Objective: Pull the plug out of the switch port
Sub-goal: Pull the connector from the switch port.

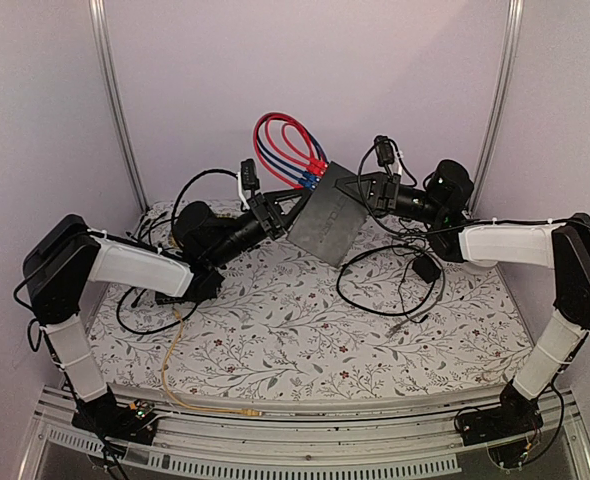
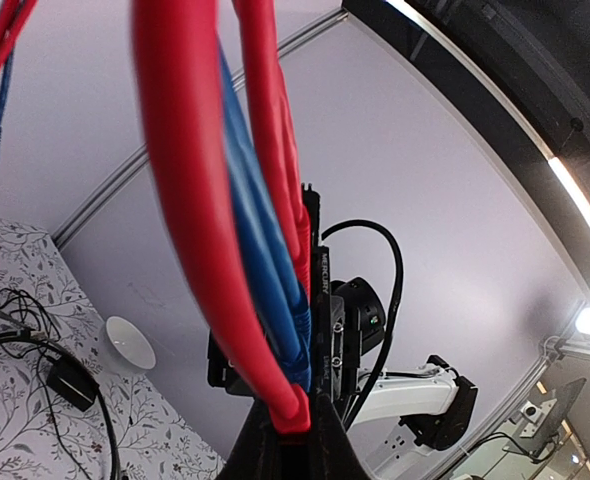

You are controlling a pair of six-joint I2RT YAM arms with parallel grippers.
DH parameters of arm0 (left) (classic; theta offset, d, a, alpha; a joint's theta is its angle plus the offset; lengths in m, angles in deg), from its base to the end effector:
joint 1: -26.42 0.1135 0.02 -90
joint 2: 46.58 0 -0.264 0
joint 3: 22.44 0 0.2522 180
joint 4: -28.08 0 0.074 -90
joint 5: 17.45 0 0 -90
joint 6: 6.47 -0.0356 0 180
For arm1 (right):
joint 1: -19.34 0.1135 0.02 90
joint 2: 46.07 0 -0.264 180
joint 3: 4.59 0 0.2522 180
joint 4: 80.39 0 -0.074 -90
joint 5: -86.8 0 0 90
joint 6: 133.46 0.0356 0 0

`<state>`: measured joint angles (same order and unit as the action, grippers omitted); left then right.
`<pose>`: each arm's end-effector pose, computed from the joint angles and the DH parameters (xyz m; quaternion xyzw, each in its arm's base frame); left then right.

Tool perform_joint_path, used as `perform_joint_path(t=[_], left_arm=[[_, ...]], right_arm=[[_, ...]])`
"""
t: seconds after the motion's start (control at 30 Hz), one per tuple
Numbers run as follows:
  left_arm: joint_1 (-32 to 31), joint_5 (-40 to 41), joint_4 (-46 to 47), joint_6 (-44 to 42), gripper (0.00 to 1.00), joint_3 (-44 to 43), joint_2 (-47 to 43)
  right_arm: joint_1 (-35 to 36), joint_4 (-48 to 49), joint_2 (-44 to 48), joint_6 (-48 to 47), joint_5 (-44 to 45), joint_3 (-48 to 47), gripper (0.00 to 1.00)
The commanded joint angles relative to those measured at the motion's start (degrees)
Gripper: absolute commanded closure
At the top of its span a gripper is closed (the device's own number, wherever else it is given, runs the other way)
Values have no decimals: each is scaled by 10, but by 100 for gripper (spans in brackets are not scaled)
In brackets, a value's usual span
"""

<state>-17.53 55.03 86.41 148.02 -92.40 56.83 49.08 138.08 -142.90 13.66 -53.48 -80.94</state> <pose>0.2730 -0.2781 0.2767 0.0315 0.5463 -0.7237 0.4205 0.3161 0.2121 0.3173 -0.2080 0.5984 0.6848 0.3601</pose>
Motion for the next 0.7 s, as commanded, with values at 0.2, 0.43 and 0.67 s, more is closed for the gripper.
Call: perform_joint_path(t=[0.2, 0.43, 0.67], left_arm=[[16, 48, 51, 4, 100, 12, -30], [9, 98, 63, 6, 100, 31, -34], [3, 112, 74, 11, 100, 32, -24]], right_arm=[[-1, 67, 33, 2, -7, 8, 98], [-1, 76, 30, 5, -4, 10, 98], [-1, 87, 27, 14, -3, 13, 98]])
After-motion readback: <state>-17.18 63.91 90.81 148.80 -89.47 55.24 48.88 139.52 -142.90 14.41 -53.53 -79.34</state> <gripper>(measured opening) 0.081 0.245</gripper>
